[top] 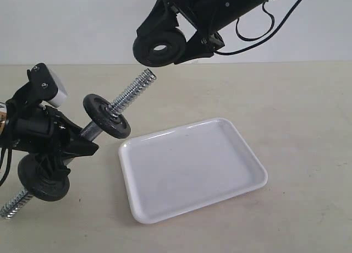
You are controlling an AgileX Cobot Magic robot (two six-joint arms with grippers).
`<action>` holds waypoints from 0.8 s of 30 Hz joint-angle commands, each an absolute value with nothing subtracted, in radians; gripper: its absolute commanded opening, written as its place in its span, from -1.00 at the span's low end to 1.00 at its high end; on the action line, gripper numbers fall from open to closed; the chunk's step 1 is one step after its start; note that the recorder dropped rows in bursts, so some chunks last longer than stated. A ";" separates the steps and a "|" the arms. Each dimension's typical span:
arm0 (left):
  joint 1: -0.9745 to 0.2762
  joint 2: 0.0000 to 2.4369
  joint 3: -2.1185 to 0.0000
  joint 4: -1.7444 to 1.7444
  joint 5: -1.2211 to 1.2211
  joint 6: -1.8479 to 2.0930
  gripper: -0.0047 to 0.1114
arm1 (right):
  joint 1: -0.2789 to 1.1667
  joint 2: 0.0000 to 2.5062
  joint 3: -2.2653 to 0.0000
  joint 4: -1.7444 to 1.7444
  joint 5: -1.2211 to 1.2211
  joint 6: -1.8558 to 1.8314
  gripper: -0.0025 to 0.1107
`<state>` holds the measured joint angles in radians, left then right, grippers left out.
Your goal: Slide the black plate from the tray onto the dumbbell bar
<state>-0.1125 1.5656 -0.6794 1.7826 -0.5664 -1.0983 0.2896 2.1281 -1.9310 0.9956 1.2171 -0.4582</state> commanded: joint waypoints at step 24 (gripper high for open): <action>-0.114 1.506 -0.722 1.744 -0.533 -1.127 -0.84 | 0.371 2.103 -1.944 1.013 1.221 -0.372 -0.96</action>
<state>-0.1125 1.5600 -0.6816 1.7826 -0.4754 -1.1097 0.3747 2.1281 -1.9310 0.9553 1.2214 -0.3807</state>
